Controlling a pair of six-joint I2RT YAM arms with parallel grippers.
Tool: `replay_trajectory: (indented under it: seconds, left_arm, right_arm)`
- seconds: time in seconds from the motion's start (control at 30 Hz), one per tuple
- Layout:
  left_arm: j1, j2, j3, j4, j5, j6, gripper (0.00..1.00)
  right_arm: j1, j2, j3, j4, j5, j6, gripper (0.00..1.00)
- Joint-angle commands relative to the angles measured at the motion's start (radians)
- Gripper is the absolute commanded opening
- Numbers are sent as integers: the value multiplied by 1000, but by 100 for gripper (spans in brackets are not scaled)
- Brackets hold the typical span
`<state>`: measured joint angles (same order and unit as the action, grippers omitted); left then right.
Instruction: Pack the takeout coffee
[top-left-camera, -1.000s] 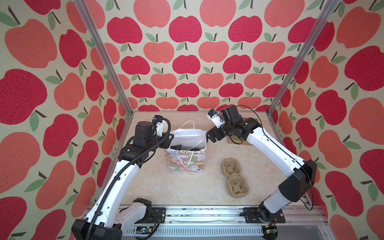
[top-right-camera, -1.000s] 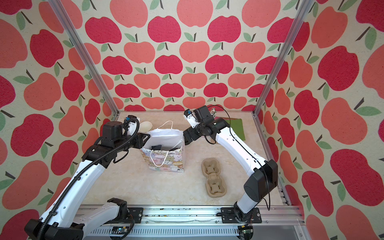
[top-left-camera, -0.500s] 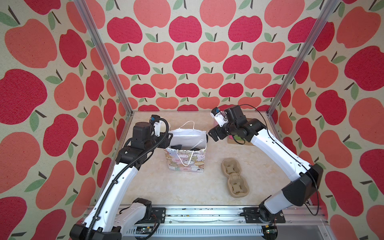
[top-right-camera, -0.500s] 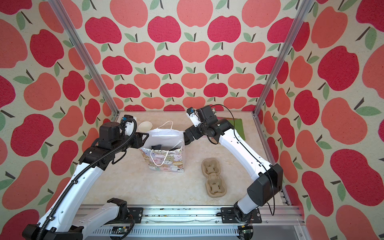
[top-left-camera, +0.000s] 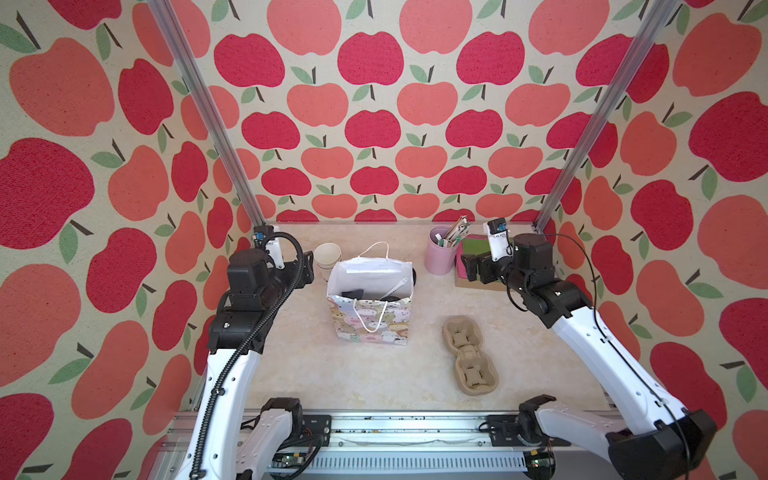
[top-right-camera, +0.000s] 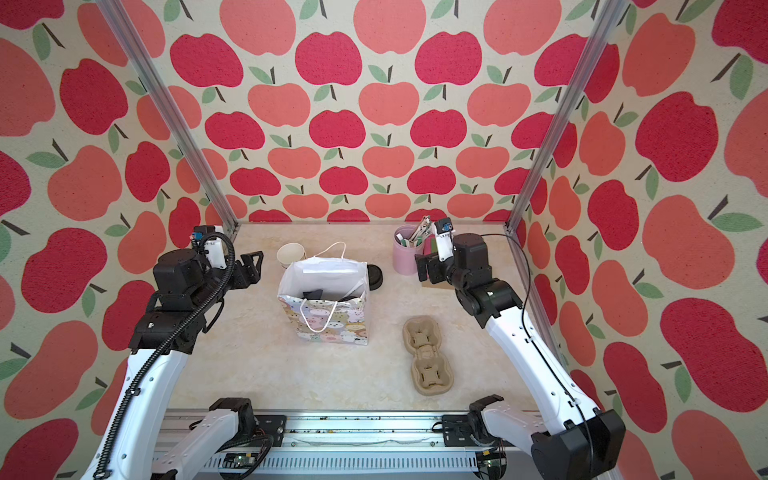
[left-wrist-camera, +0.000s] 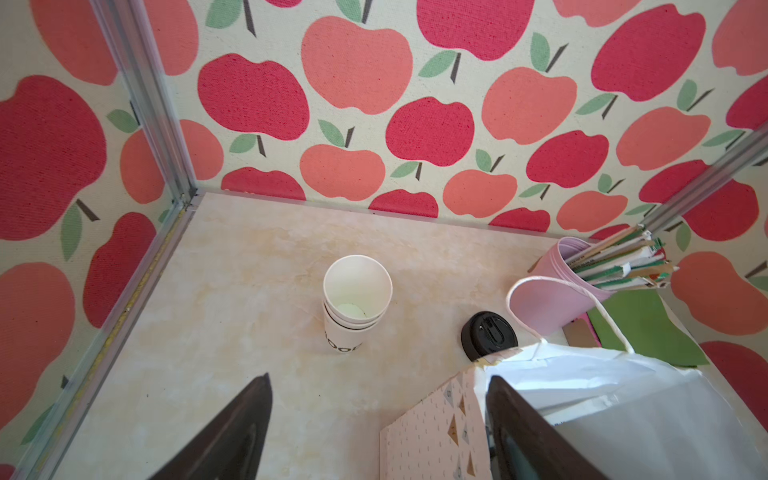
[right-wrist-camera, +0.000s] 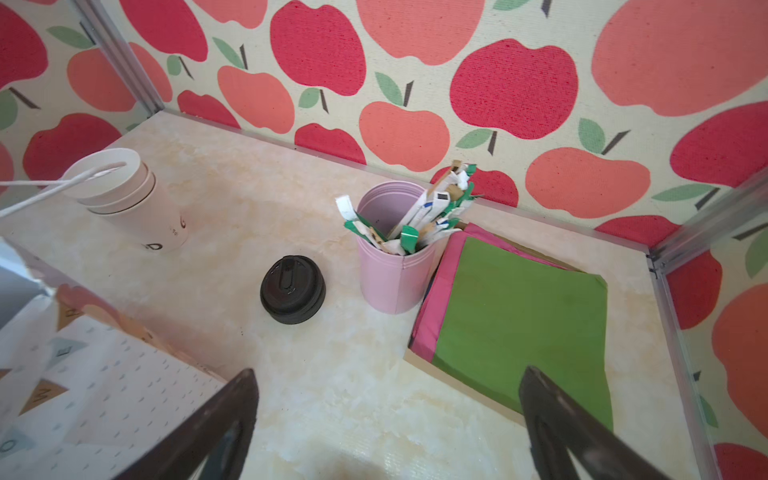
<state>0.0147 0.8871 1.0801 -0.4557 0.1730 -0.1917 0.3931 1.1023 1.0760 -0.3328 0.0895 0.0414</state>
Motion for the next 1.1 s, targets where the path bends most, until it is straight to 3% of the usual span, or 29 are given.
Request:
replay_trajectory:
  seconds: [0.0,0.2,0.37,0.7,0.93,1.07]
  left_arm:
    - [78,-8,-66,83,14,-73,90]
    - [244,11,-210,230,47,-180,98]
    - [286,55,-347,383,-13,-222,99]
    - [282,230,-572,789,-202,-235,99]
    - [198,397,-667,1098,-303,-126,99]
    - [158,421,-654,1119,-334,-60,99]
  right_arm:
    - [-90,-45,-97,117,25,96,99]
    - [-271,-36,-279,224,54,206,99]
    - [-381,35,-426,388,96,271,99]
    - [-422,237,-534,711,94,152,99]
    - [-419,358,-613,1012,83,31,99]
    - [-407,383,-635,1080,24,4,99]
